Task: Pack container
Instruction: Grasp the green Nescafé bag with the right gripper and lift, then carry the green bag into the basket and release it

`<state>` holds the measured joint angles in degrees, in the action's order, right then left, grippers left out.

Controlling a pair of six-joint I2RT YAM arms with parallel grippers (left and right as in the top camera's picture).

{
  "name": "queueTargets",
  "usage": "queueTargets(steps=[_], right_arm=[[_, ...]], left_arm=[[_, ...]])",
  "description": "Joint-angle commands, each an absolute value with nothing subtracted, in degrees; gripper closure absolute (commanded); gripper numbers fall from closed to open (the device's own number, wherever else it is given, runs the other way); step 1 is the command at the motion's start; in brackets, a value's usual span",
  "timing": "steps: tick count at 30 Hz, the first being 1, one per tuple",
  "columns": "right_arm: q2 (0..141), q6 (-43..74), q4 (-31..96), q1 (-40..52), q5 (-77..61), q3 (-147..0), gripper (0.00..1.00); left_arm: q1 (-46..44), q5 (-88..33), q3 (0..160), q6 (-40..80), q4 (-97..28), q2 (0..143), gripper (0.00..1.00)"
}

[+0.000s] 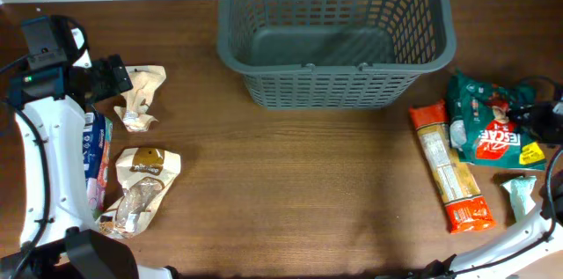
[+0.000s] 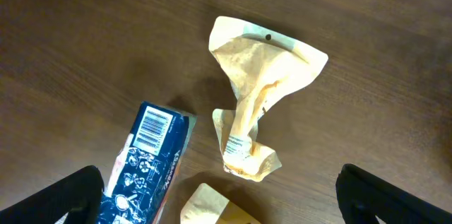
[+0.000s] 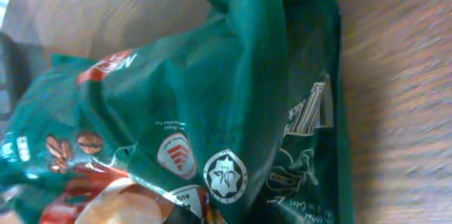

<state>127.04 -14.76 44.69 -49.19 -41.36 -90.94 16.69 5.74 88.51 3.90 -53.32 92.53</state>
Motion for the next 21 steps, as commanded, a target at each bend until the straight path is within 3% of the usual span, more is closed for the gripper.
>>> queueTargets(steps=[1, 9, 21], right_arm=[[125.3, -14.1, 50.1, -47.2, -42.0, -95.2, 0.96], [117.3, -14.1, 58.1, -43.2, -42.0, -107.4, 0.96], [112.5, -8.0, 64.0, -28.8, -39.9, -140.5, 0.96]], left_arm=[[16.9, 4.9, 89.0, 3.0, -53.4, 92.8, 0.0], [16.9, 4.9, 89.0, 3.0, -53.3, 92.8, 0.01], [16.9, 4.9, 89.0, 3.0, -53.1, 92.8, 0.0]])
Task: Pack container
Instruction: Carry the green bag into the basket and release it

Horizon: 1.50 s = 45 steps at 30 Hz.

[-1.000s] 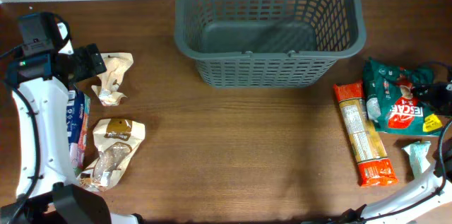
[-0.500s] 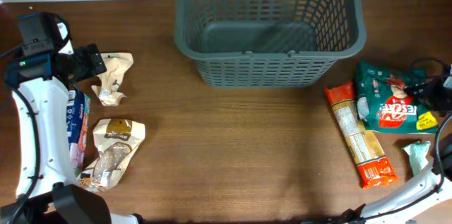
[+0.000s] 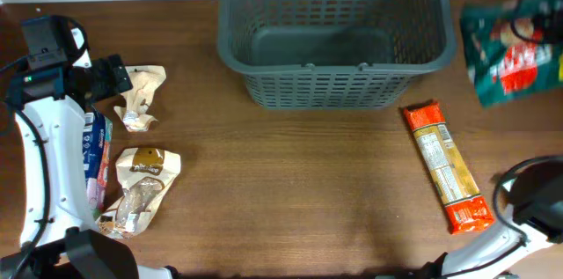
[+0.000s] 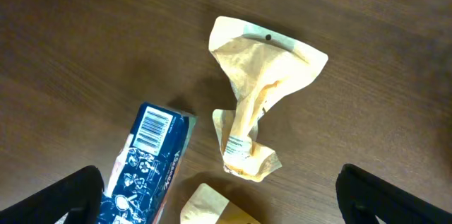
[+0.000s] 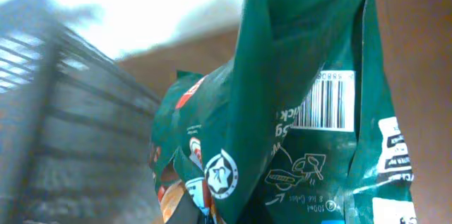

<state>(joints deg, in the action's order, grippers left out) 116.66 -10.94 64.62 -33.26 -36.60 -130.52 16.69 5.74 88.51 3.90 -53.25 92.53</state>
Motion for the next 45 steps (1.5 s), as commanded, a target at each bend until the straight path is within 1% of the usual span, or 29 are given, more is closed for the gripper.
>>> queueTargets(steps=[1, 8, 14, 16, 17, 19, 20, 23, 29, 33, 34, 35, 36, 37, 38, 42, 45], right_arm=[[112.5, -8.0, 63.9, -27.5, -39.8, -143.1, 0.96], [112.5, -7.0, 62.4, -17.7, -39.8, -159.3, 0.97], [113.0, -7.0, 64.2, -9.3, -39.8, -160.7, 0.96], [113.8, -7.2, 66.2, -6.1, -39.8, -159.9, 0.96], [114.7, -8.9, 68.0, -3.2, -39.8, -158.6, 0.96], [115.5, -10.7, 69.3, -0.5, -39.6, -156.7, 0.96], [116.4, -12.4, 70.3, 2.3, -38.0, -154.3, 0.96], [117.4, -15.8, 71.1, 5.8, -33.7, -150.2, 0.97], [119.0, -22.3, 70.6, 10.4, -26.2, -140.0, 0.97], [119.4, -22.5, 68.7, 11.4, -22.6, -133.4, 0.96], [119.4, -22.5, 67.8, 11.6, -22.1, -131.4, 0.93], [119.4, -22.5, 67.2, 11.6, -21.8, -130.1, 0.66], [119.4, -22.5, 66.5, 11.6, -21.8, -129.0, 0.31], [119.4, -22.5, 66.0, 11.6, -21.8, -128.4, 0.12], [119.4, -22.5, 65.6, 11.6, -21.8, -128.3, 0.01], [119.4, -22.0, 65.2, 11.5, -21.4, -131.5, 0.01], [119.1, -18.0, 66.0, 11.5, -16.4, -137.0, 0.01]], left_arm=[[16.9, 4.9, 89.0, 3.0, -53.1, 92.8, 0.0], [16.9, 4.9, 89.0, 3.0, -53.1, 92.8, 0.0], [16.9, 4.9, 89.0, 3.0, -53.1, 92.8, 0.0], [16.9, 4.9, 89.0, 3.0, -53.1, 92.8, 0.0], [16.9, 4.9, 89.0, 3.0, -53.1, 92.8, 0.0], [16.9, 4.9, 89.0, 3.0, -53.2, 92.8, 0.0], [16.9, 4.9, 89.0, 3.0, -53.2, 92.8, 0.01], [16.9, 4.9, 89.0, 3.0, -53.2, 92.8, 0.0], [16.9, 4.9, 89.0, 3.0, -53.2, 92.8, 0.0], [16.9, 4.7, 89.0, 3.0, -53.2, 92.8, 0.0], [16.9, 4.7, 89.0, 3.0, -53.2, 92.8, 0.0], [16.9, 4.7, 89.0, 3.0, -53.2, 92.8, 0.0], [16.9, 4.7, 89.0, 3.0, -53.2, 92.8, 0.0], [16.9, 4.7, 89.0, 3.0, -53.2, 92.8, 0.01], [16.9, 4.7, 89.0, 3.0, -53.1, 92.8, 0.0], [16.9, 4.7, 89.0, 2.9, -53.1, 92.8, 0.0], [16.9, 4.7, 89.0, 2.2, -53.2, 92.9, 0.0]])
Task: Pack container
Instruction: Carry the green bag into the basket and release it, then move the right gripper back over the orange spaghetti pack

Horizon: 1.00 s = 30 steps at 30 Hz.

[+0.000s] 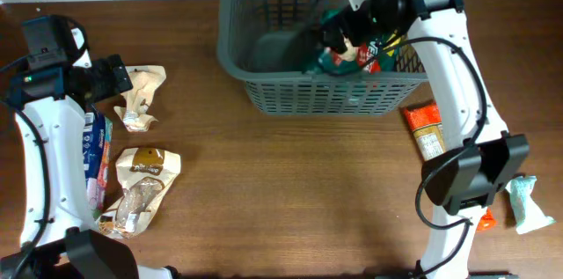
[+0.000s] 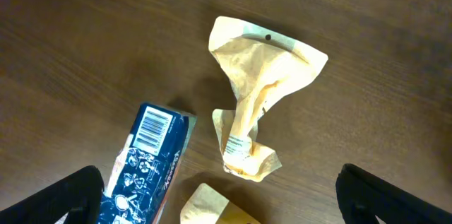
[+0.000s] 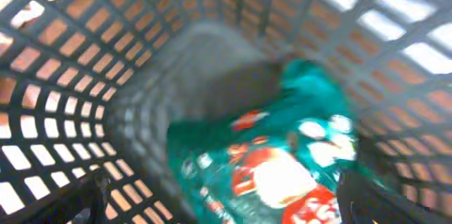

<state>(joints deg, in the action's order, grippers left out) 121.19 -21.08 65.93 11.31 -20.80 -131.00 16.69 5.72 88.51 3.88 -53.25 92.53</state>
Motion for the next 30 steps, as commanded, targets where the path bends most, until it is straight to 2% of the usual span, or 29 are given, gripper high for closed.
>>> queueTargets(steps=[1, 6, 10, 15, 19, 25, 28, 30], right_arm=[[119.0, -15.9, 66.7, 11.4, -13.2, -140.0, 0.01], [118.3, 0.3, 71.2, 7.1, 4.2, -157.6, 0.01], [118.3, 15.3, 81.7, -4.2, 5.0, -169.5, 0.01], [118.3, 22.0, 94.6, -17.5, 5.0, -171.3, 0.01], [118.0, 18.7, 97.3, -24.6, 0.7, -168.1, 0.01], [118.0, 14.2, 97.3, -28.8, 0.2, -160.2, 0.01], [118.0, 10.7, 97.3, -30.8, 3.4, -150.8, 0.01], [118.0, 2.8, 97.3, -34.1, 3.2, -137.3, 0.01]], left_arm=[[16.9, 4.7, 89.0, 1.6, -53.3, 92.9, 0.01], [17.0, 4.9, 89.0, 1.5, -53.7, 92.9, 0.0], [17.0, 6.2, 89.0, 1.5, -53.6, 92.9, 0.0], [17.0, 7.3, 89.0, 1.5, -53.6, 92.9, 0.0], [17.0, 7.3, 89.0, 1.4, -53.4, 92.9, 0.0], [17.0, 7.3, 89.0, -1.0, -53.2, 92.9, 0.0], [17.0, 7.3, 88.9, -1.3, -53.5, 92.9, 0.0], [17.0, 7.3, 88.9, -1.8, -53.7, 93.0, 0.01]])
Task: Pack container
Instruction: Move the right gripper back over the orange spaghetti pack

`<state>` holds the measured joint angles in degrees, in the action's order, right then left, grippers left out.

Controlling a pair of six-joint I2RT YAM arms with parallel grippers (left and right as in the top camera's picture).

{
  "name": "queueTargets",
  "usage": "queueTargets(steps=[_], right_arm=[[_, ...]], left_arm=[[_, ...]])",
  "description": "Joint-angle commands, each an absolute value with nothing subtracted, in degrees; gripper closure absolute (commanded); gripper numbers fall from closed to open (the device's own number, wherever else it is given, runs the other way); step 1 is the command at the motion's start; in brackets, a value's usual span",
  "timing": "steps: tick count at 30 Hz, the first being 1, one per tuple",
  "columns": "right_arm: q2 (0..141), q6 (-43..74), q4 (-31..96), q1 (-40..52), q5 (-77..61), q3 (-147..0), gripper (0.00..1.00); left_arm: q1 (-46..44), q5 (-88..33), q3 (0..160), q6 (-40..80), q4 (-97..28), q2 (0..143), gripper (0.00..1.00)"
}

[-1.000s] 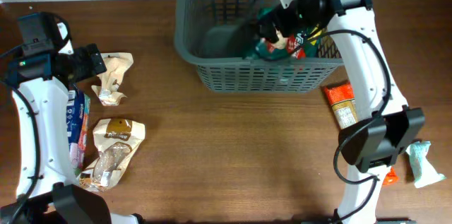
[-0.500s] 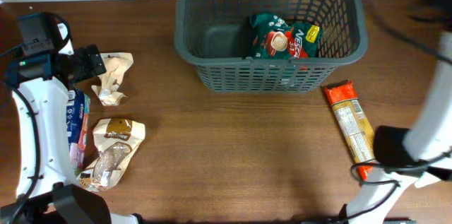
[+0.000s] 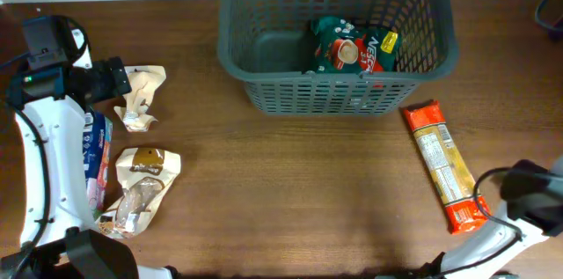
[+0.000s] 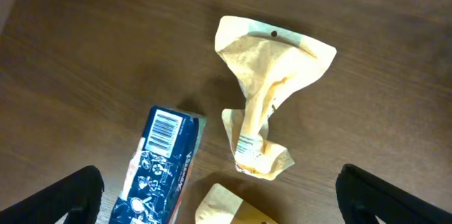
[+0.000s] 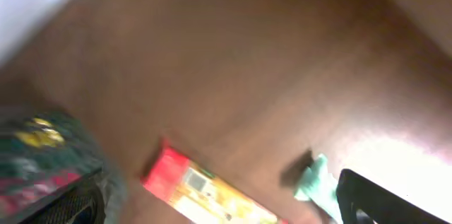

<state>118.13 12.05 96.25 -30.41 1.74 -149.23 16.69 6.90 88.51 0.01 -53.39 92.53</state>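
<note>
The grey basket point(image 3: 334, 85) stands at the table's far middle, and a green coffee bag point(image 3: 352, 46) lies inside it on the right. My left gripper point(image 3: 113, 79) point(image 4: 222, 203) hangs open just above a crumpled cream bag point(image 4: 272, 90) and holds nothing. My right gripper point(image 5: 219, 203) is open and empty, high over the table's right side and outside the overhead view. Below it, blurred, lie the orange pasta packet point(image 5: 205, 196) point(image 3: 446, 166) and a small light-green packet point(image 5: 318, 185).
A blue carton point(image 3: 95, 151) point(image 4: 159, 167) and a second cream bag with a clear window point(image 3: 141, 187) lie near the left edge beside my left arm. The right arm's base point(image 3: 528, 200) stands at the front right corner, next to the pasta packet's end.
My right gripper was open inside the basket over the green bag. It is now out of the basket, over the table's right side. The bag stays in the basket. The left gripper barely shifted.
The green bag lay on the table at the right with my right gripper on it. It was then held in the air near the basket's right side, later down inside the basket. Now it lies there and the gripper is away. The left arm stayed put.
</note>
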Motion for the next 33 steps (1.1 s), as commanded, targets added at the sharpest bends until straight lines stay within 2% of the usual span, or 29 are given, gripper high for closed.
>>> queueTargets(steps=[1, 2, 5, 7, 13, 21, 33], right_arm=[[118.0, 2.1, 97.3, -34.7, 2.4, -134.4, 0.01], [117.8, 0.6, 97.2, -35.7, -0.7, -131.7, 0.01], [117.7, -16.6, 96.9, -38.3, -21.3, -123.4, 0.01], [117.6, -25.0, 97.3, -39.2, -28.8, -118.8, 0.01], [117.6, -31.2, 94.8, -38.7, -29.4, -105.9, 0.01], [117.6, -31.0, 87.5, -37.6, -26.2, -89.6, 0.01], [117.6, -31.1, 74.9, -37.1, -23.3, -86.1, 0.01]], left_arm=[[17.0, 7.3, 88.9, -2.3, -53.6, 93.0, 0.0], [17.0, 7.3, 88.9, -2.8, -53.7, 93.0, 0.01], [17.0, 7.3, 88.9, -4.7, -53.8, 93.1, 0.01], [17.0, 7.3, 88.9, -5.4, -53.8, 93.1, 0.01], [17.0, 7.3, 88.9, -6.4, -54.3, 94.4, 0.01], [17.0, 7.3, 88.9, -6.3, -55.0, 98.6, 0.01], [17.0, 7.2, 88.9, -6.3, -55.1, 100.4, 0.01]])
